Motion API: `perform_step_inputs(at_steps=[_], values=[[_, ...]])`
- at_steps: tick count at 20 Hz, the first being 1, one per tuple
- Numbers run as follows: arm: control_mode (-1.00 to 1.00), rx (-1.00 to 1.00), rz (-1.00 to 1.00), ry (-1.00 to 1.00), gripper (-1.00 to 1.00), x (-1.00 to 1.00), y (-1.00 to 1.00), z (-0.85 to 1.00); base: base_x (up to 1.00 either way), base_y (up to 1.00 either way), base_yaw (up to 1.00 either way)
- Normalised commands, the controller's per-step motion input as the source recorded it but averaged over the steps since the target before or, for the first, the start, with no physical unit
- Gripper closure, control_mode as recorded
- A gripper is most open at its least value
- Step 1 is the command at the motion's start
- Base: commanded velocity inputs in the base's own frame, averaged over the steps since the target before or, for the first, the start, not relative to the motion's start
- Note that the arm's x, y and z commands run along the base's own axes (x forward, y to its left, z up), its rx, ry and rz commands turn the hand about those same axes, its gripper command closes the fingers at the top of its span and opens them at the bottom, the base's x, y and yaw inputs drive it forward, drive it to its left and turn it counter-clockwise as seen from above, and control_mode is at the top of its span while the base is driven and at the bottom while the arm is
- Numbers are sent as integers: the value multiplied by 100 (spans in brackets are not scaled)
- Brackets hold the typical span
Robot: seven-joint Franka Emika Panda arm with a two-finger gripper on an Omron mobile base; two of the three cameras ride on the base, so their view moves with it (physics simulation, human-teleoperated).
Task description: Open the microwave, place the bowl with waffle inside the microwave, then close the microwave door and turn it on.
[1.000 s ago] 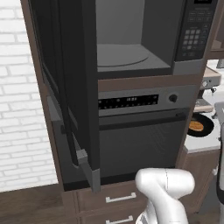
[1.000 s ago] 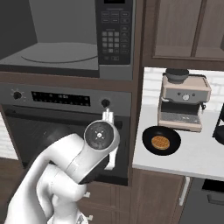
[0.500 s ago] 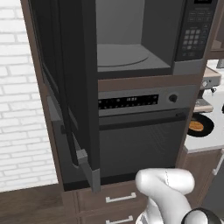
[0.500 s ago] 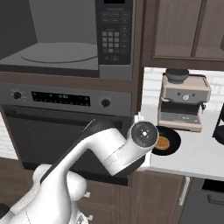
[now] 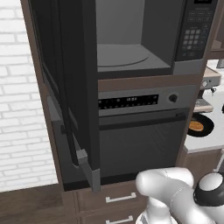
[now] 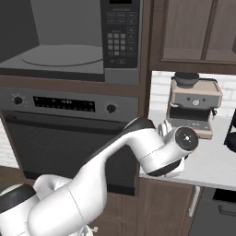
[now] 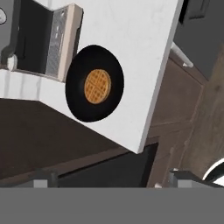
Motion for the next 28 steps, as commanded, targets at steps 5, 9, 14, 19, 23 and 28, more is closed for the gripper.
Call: perform_step_inputs(at_steps=[5, 9, 14, 19, 23, 28], values=[[-100, 0, 18, 13, -100, 47, -43, -33, 0, 0, 0], [-100, 0, 21, 8, -100, 50, -9, -39, 0, 0, 0], [-100, 0, 22, 2, -100, 44, -13, -50, 0, 0, 0], [-100, 0, 18, 1, -100, 32, -34, -50, 0, 0, 0], [-100, 0, 16, 0, -100, 32, -30, -37, 0, 0, 0], [-100, 1, 11, 0, -100, 34, -40, -34, 0, 0, 0]])
